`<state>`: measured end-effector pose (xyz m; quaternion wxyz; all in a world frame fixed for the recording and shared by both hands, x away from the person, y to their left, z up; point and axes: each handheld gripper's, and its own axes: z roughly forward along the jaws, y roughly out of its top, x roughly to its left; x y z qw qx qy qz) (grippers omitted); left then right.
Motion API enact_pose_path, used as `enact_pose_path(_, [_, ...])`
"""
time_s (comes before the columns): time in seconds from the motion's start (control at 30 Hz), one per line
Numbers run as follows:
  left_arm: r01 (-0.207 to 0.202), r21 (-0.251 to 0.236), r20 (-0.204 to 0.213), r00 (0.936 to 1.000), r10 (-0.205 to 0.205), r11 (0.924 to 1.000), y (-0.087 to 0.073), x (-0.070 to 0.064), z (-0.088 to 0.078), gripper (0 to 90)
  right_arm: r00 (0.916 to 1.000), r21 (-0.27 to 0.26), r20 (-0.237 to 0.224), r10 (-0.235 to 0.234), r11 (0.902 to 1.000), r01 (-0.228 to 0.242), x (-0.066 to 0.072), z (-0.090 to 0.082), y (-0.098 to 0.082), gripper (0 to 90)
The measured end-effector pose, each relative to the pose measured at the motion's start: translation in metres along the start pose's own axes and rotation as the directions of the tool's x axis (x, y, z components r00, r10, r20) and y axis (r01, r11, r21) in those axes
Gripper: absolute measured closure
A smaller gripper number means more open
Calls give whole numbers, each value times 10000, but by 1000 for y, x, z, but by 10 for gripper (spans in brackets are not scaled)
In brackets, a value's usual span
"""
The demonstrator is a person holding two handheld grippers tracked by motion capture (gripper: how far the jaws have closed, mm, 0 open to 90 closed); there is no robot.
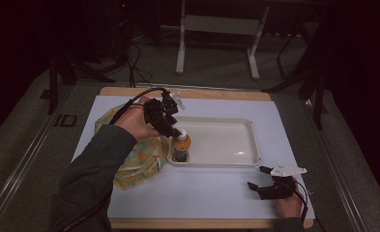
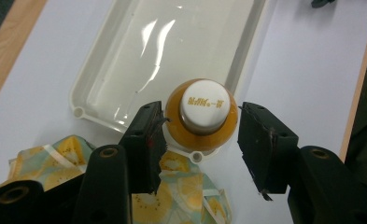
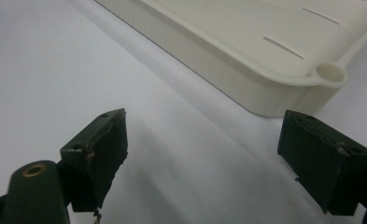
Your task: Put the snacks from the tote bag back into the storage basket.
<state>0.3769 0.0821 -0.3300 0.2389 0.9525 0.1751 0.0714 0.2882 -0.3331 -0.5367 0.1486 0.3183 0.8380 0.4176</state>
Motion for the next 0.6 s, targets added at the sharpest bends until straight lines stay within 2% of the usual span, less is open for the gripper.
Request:
enact_pose_path(0.17, [172, -257, -143, 9997, -176, 9995, -9, 2, -6, 504, 10000, 4, -5, 18, 10000, -18, 0, 0, 0, 155])
enact_pose_path(0.4, [432, -337, -390, 9982, -445, 9985, -24, 3, -8, 500, 10000, 3, 7, 25, 10000, -25, 0, 0, 0, 155])
enact_pose_path(0.6, [816, -897, -279, 9960, -844, 9926, -45, 3, -7, 499, 10000, 6, 11, 25, 10000, -25, 0, 0, 0, 155])
